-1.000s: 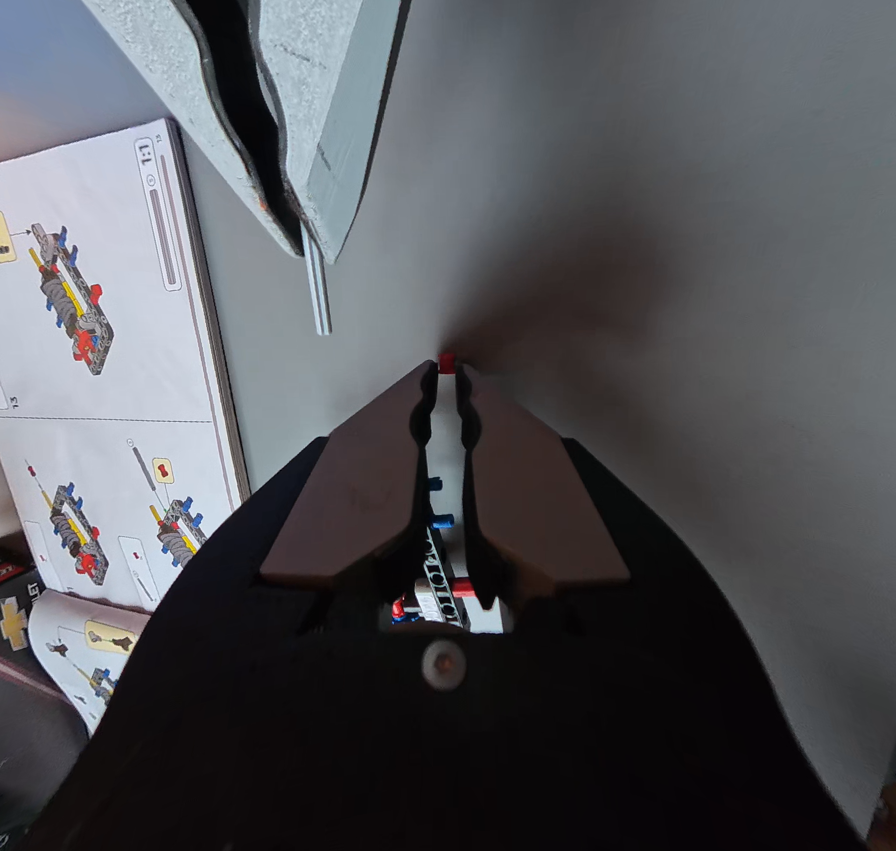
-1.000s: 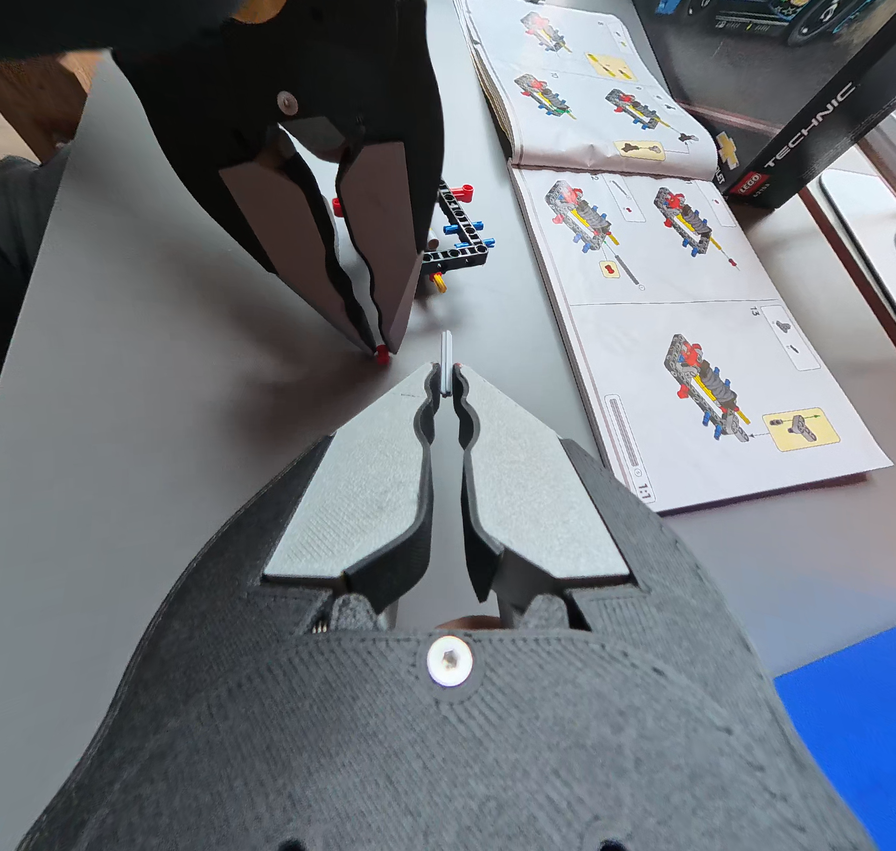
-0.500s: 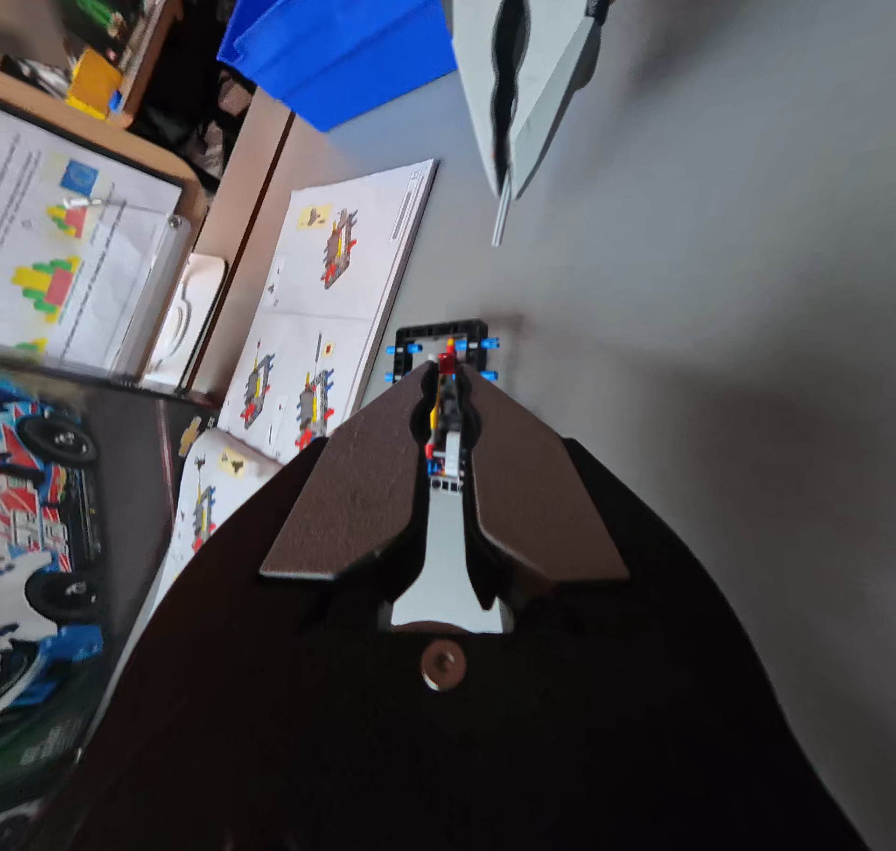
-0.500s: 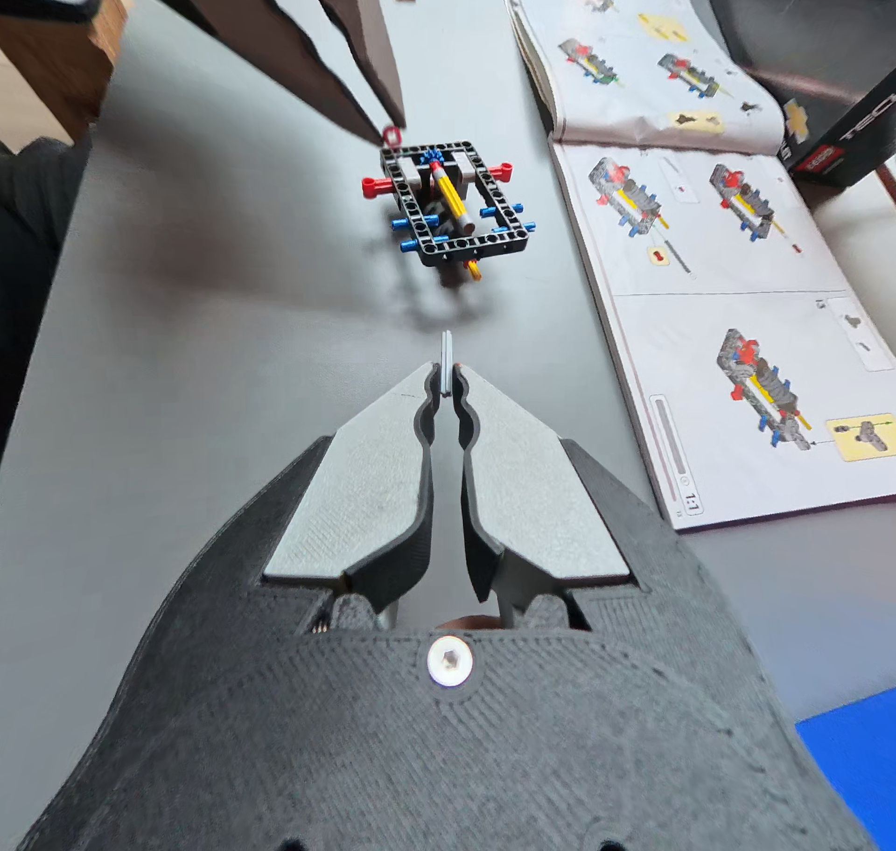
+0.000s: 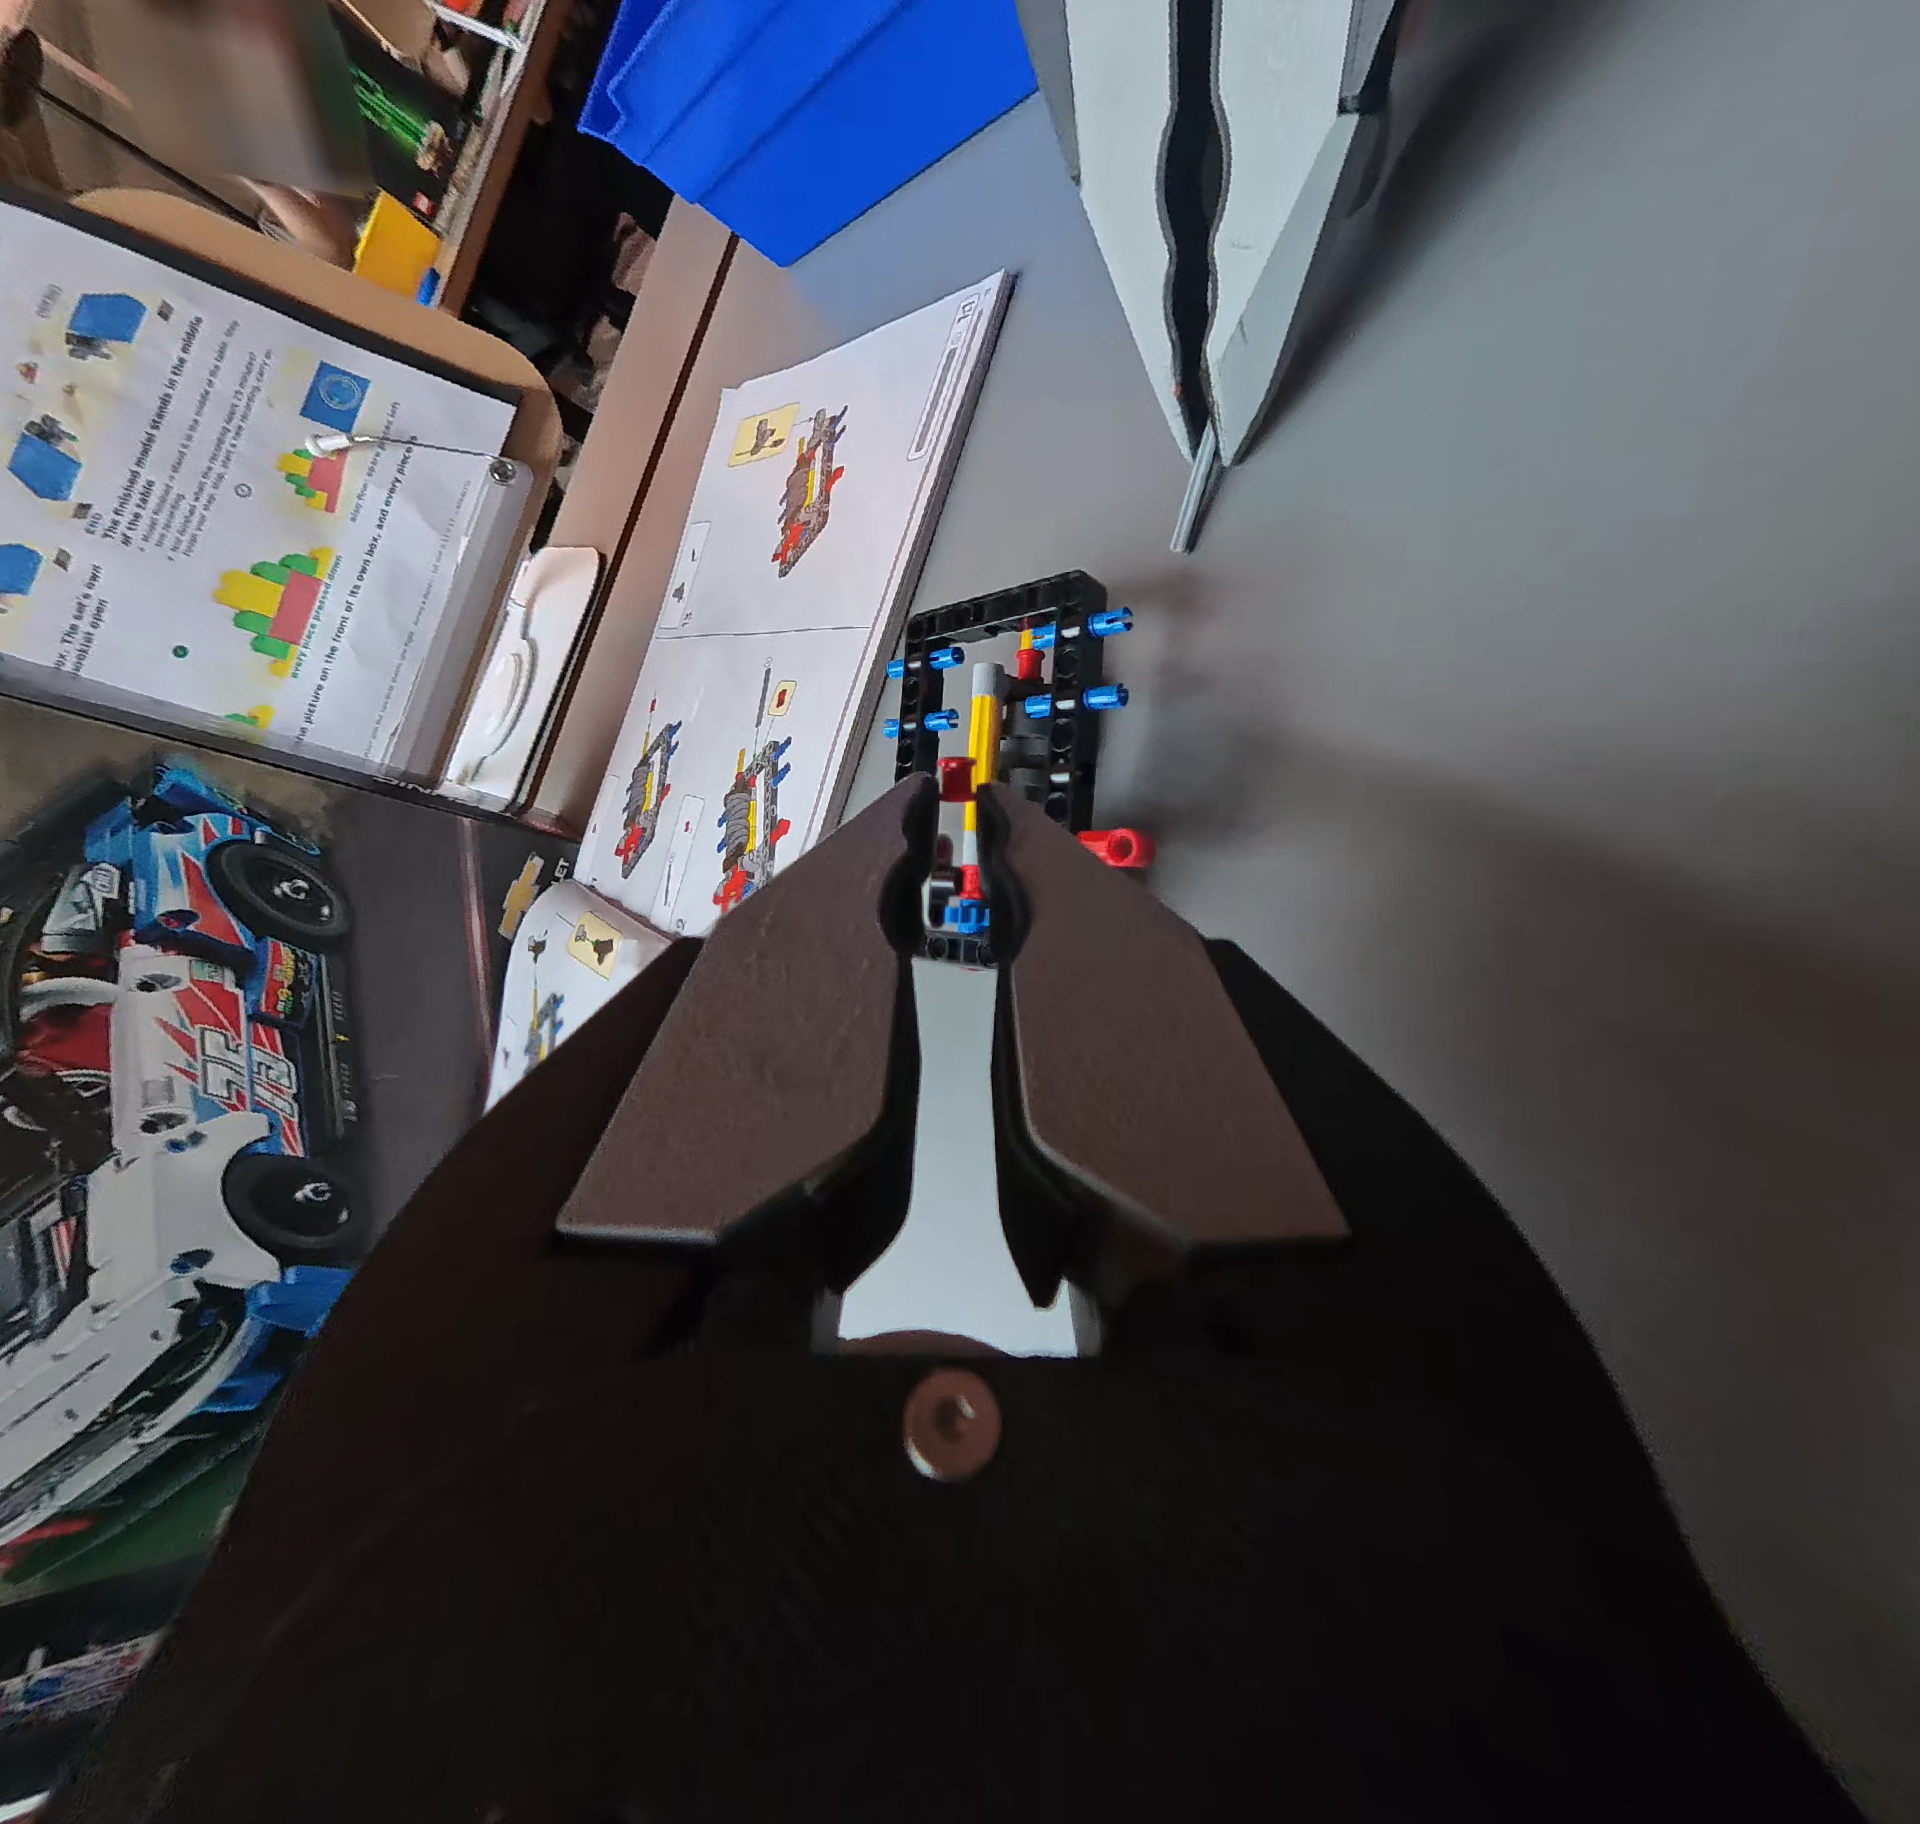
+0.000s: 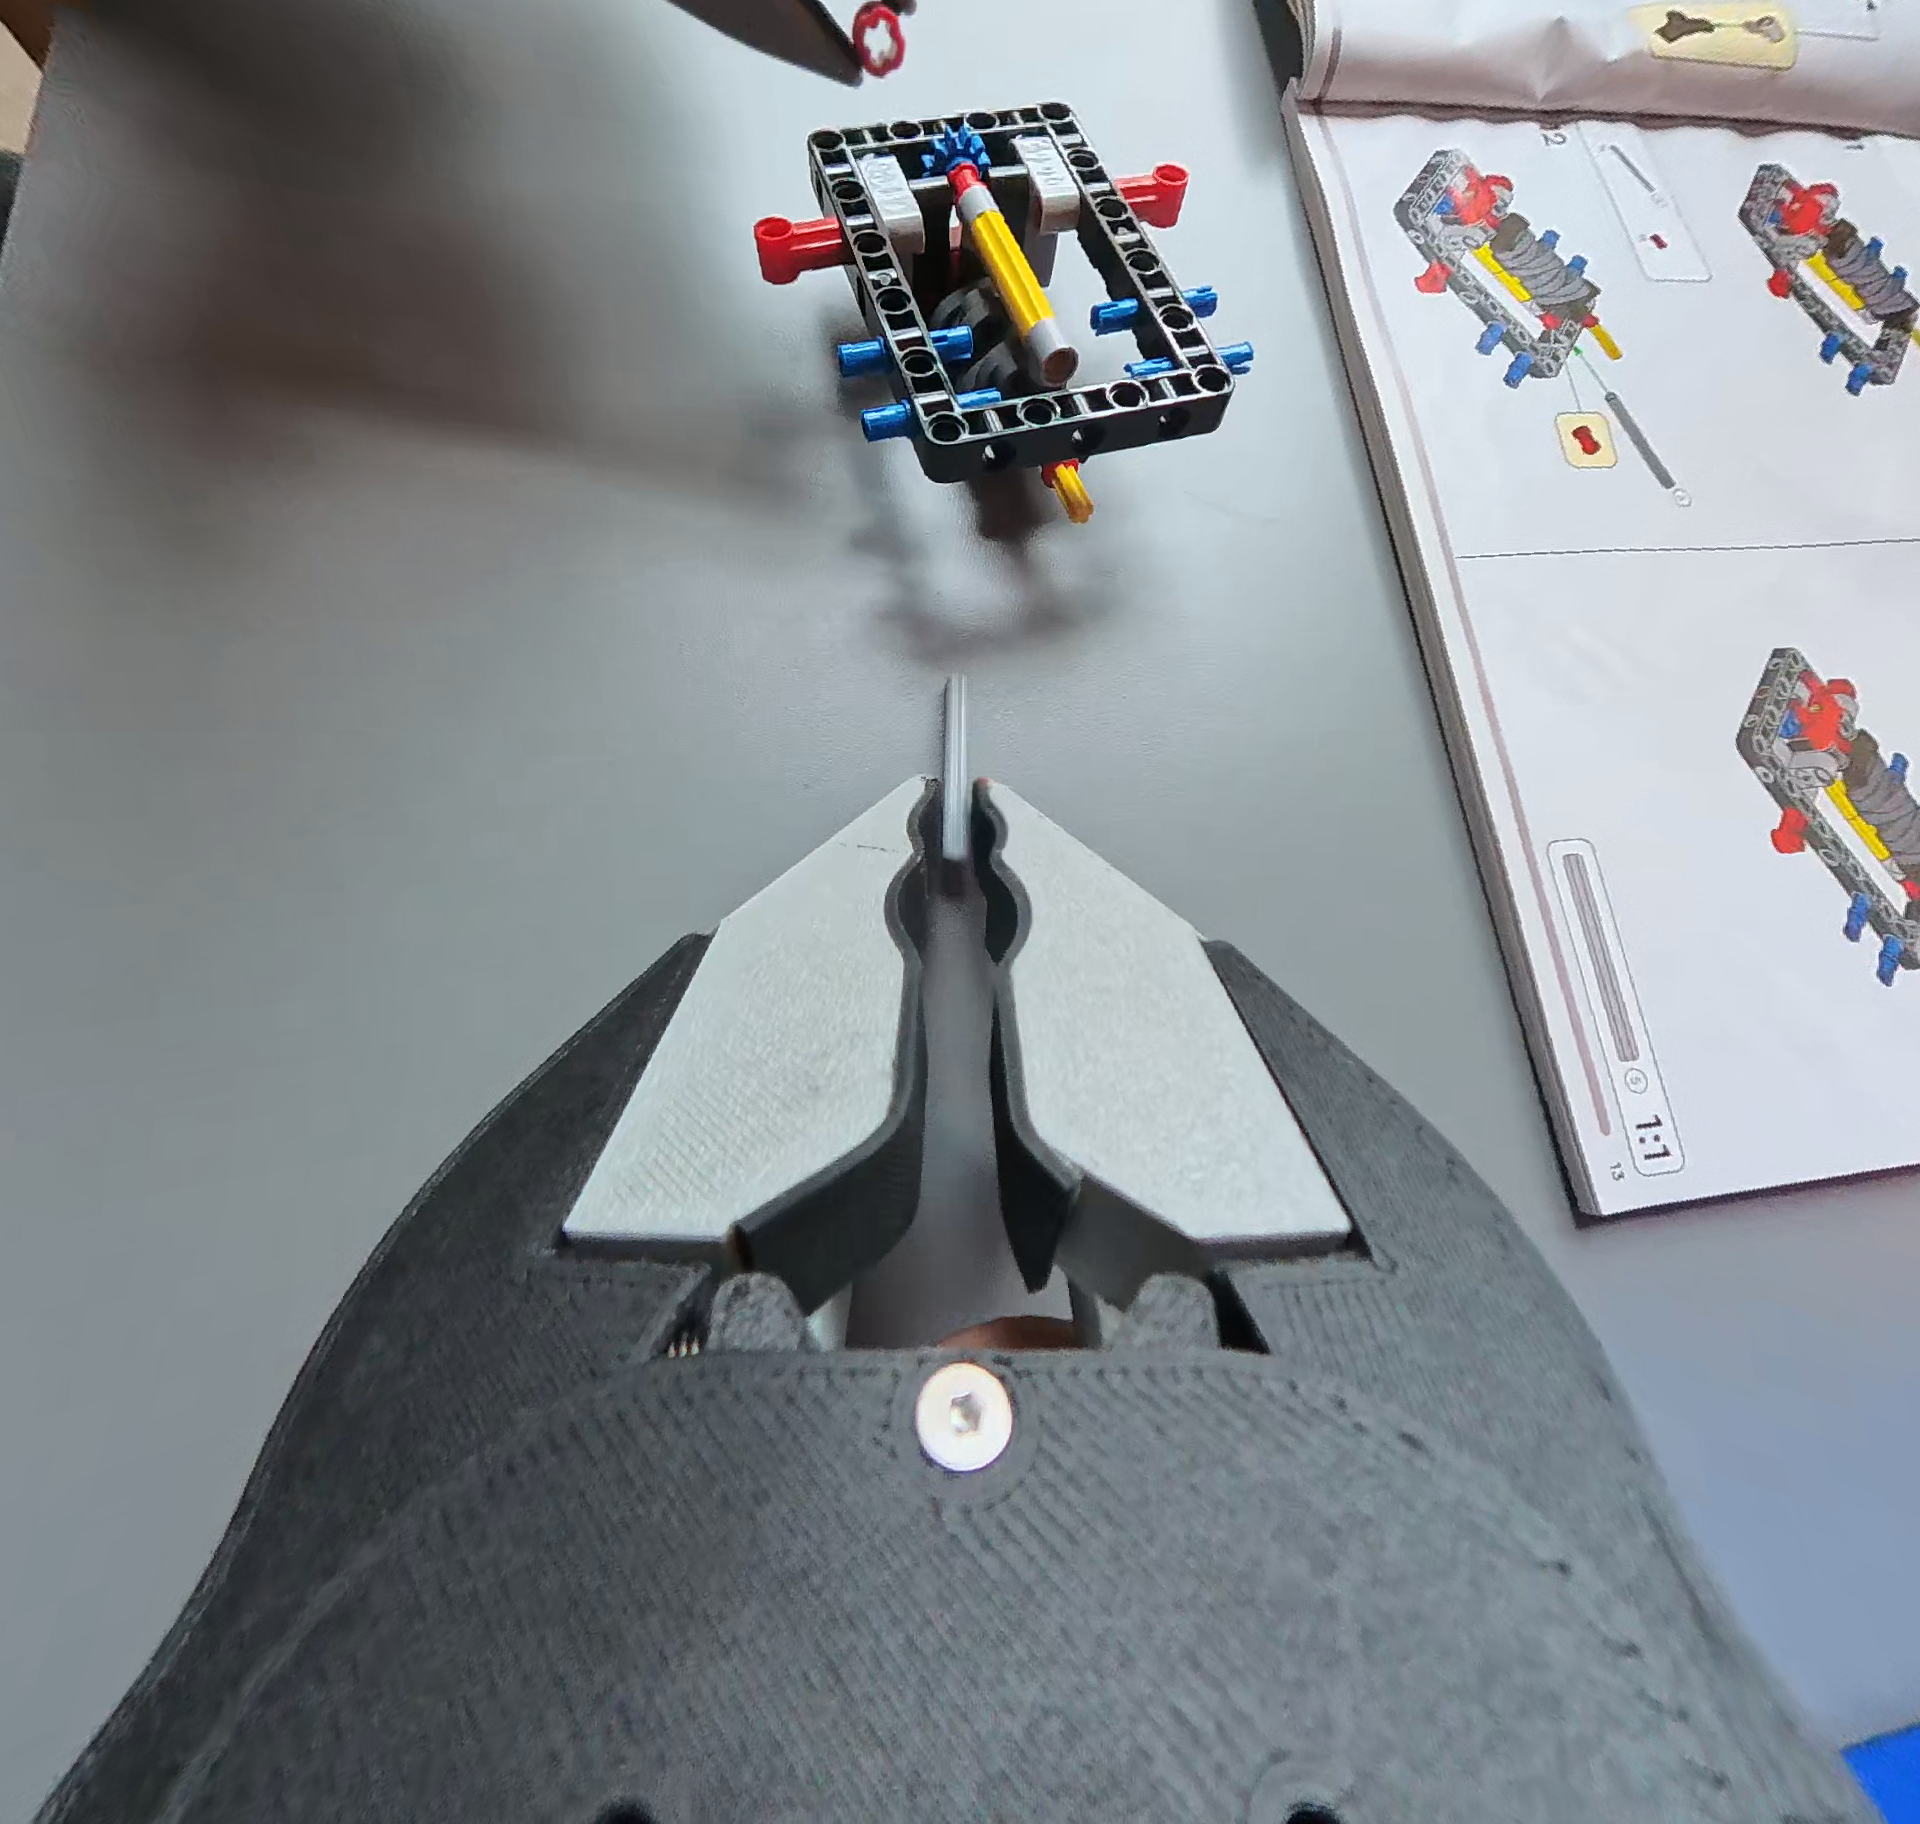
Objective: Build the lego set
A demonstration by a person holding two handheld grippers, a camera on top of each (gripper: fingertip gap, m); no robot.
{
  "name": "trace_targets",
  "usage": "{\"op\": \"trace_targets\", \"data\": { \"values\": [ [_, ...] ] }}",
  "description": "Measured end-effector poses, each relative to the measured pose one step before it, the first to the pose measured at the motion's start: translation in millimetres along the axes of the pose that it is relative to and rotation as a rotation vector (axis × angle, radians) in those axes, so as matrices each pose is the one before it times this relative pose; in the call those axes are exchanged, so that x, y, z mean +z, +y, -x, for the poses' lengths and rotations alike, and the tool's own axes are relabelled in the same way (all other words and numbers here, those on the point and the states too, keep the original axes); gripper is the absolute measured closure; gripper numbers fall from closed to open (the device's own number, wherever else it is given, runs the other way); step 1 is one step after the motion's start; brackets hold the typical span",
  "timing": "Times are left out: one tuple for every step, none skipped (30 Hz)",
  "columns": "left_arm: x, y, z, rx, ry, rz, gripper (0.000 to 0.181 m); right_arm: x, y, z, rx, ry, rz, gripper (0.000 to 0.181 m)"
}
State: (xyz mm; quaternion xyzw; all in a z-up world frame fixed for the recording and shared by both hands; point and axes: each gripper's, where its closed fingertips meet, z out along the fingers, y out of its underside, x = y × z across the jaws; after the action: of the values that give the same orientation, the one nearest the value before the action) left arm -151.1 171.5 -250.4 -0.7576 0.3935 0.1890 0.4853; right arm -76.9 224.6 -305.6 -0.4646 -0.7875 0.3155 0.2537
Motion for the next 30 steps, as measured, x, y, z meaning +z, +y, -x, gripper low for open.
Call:
{"op": "trace_targets", "data": {
  "values": [
    [0.47, 0.90, 0.13, 0.0175, -0.0082, 0.0033, 0.177, -0.20, -0.62, -0.13, -0.0008, -0.0005, -0.0037, 0.177],
    [-0.04, -0.60, 0.49, 0.0127, -0.0091, -0.0023, 0.177, -0.82, -0.85, 0.54, -0.0006, -0.0051, -0.0068, 0.175],
    [-0.59, -2.01, 1.29, 0.0114, -0.0132, -0.0072, 0.177, -1.37, -1.06, 0.24, 0.0005, -0.0036, -0.0092, 0.173],
    [-0.86, -2.84, 1.58, 0.0133, -0.0160, -0.0087, 0.177, -1.93, -0.94, -0.29, 0.0027, -0.0011, -0.0091, 0.171],
    [-1.11, -3.65, 2.03, 0.0150, -0.0192, -0.0129, 0.176, -2.37, -1.14, -1.43, 0.0056, 0.0046, -0.0086, 0.168],
    [-1.07, -4.17, 1.67, 0.0110, -0.0181, -0.0178, 0.176, -3.22, -2.83, -2.25, 0.0089, 0.0112, -0.0138, 0.166],
    [-0.73, -4.36, 0.81, 0.0032, -0.0120, -0.0201, 0.176, -4.04, -6.50, -1.75, 0.0119, 0.0096, -0.0288, 0.166],
    [-0.17, -3.77, 0.02, -0.0024, -0.0074, -0.0186, 0.176, -4.48, -11.79, 0.71, 0.0167, -0.0008, -0.0515, 0.166],
    [0.12, -3.49, -0.91, -0.0047, -0.0029, -0.0158, 0.176, -3.66, -16.90, 4.30, 0.0226, -0.0178, -0.0734, 0.168],
    [0.36, -3.72, -1.15, -0.0080, -0.0014, -0.0157, 0.176, -1.55, -18.97, 6.87, 0.0253, -0.0277, -0.0795, 0.170],
    [-0.03, -4.54, -0.78, -0.0080, -0.0034, -0.0186, 0.176, 1.44, -16.77, 6.06, 0.0251, -0.0170, -0.0662, 0.172],
    [-0.23, -5.22, -0.63, -0.0053, -0.0044, -0.0210, 0.176, 3.77, -12.05, 2.98, 0.0222, 0.0045, -0.0422, 0.172],
    [-0.10, -4.92, -1.08, -0.0044, -0.0005, -0.0163, 0.176, 4.68, -6.96, 1.33, 0.0154, 0.0136, -0.0196, 0.172],
    [0.08, -4.02, -1.00, -0.0042, 0.0007, -0.0118, 0.176, 4.28, -4.05, 3.84, 0.0040, -0.0032, -0.0098, 0.172],
    [-0.02, -3.13, -0.55, -0.0045, -0.0014, -0.0091, 0.176, 3.31, -2.36, 5.38, -0.0004, -0.0153, -0.0077, 0.173],
    [-0.03, -2.64, -0.69, -0.0035, -0.0007, -0.0080, 0.176, 2.30, -1.23, 5.00, -0.0005, -0.0166, -0.0054, 0.173],
    [-0.17, -1.77, -0.97, -0.0002, 0.0003, -0.0040, 0.176, 1.57, 0.17, 4.26, -0.0008, -0.0155, 0.0001, 0.173],
    [-0.20, -1.10, 0.20, 0.0054, -0.0075, -0.0020, 0.176, 0.85, 0.98, 1.90, 0.0001, -0.0041, 0.0054, 0.174],
    [-0.25, -0.84, 0.23, 0.0100, -0.0084, -0.0023, 0.176, 0.26, 0.58, 0.13, -0.0004, 0.0039, 0.0026, 0.176],
    [0.20, -0.22, -1.03, 0.0078, 0.0001, -0.0003, 0.176, -0.17, -0.44, 0.18, 0.0001, 0.0010, -0.0035, 0.178],
    [0.56, 0.36, -0.62, -0.0017, 0.0001, 0.0032, 0.176, -0.09, -0.20, -0.20, 0.0013, 0.0005, -0.0018, 0.178],
    [0.32, -0.29, -0.19, -0.0057, -0.0014, -0.0031, 0.176, 0.10, 1.10, -1.01, -0.0002, 0.0038, 0.0063, 0.177],
    [0.52, 0.49, -0.33, -0.0052, 0.0017, 0.0004, 0.177, -0.06, 1.74, -1.65, -0.0033, 0.0086, 0.0086, 0.176],
    [0.35, 0.38, 0.06, -0.0038, 0.0001, -0.0005, 0.176, -0.15, 1.67, -1.78, -0.0047, 0.0113, 0.0067, 0.175],
    [-0.11, -0.30, 0.62, -0.0015, -0.0036, -0.0039, 0.176, -0.06, 1.60, -1.06, -0.0040, 0.0073, 0.0062, 0.175],
    [-0.14, -0.20, 0.28, 0.0011, -0.0013, -0.0026, 0.176, 0.27, 0.89, -0.41, -0.0014, 0.0032, 0.0039, 0.175],
    [-0.07, -0.10, 0.00, 0.0028, -0.0009, -0.0005, 0.176, 0.46, -0.04, -0.04, 0.0015, 0.0014, -0.0008, 0.175],
    [0.08, -0.16, 0.04, 0.0062, -0.0020, -0.0011, 0.176, 0.71, -0.59, 0.24, 0.0035, -0.0017, -0.0028, 0.175],
    [0.01, -0.11, 0.22, 0.0096, -0.0054, -0.0008, 0.176, 0.85, -0.29, -0.01, 0.0037, -0.0008, -0.0007, 0.176],
    [0.07, -0.13, 0.12, 0.0117, -0.0054, -0.0022, 0.176, 0.89, 0.48, -0.50, 0.0024, 0.0023, 0.0024, 0.176]
  ]
}}
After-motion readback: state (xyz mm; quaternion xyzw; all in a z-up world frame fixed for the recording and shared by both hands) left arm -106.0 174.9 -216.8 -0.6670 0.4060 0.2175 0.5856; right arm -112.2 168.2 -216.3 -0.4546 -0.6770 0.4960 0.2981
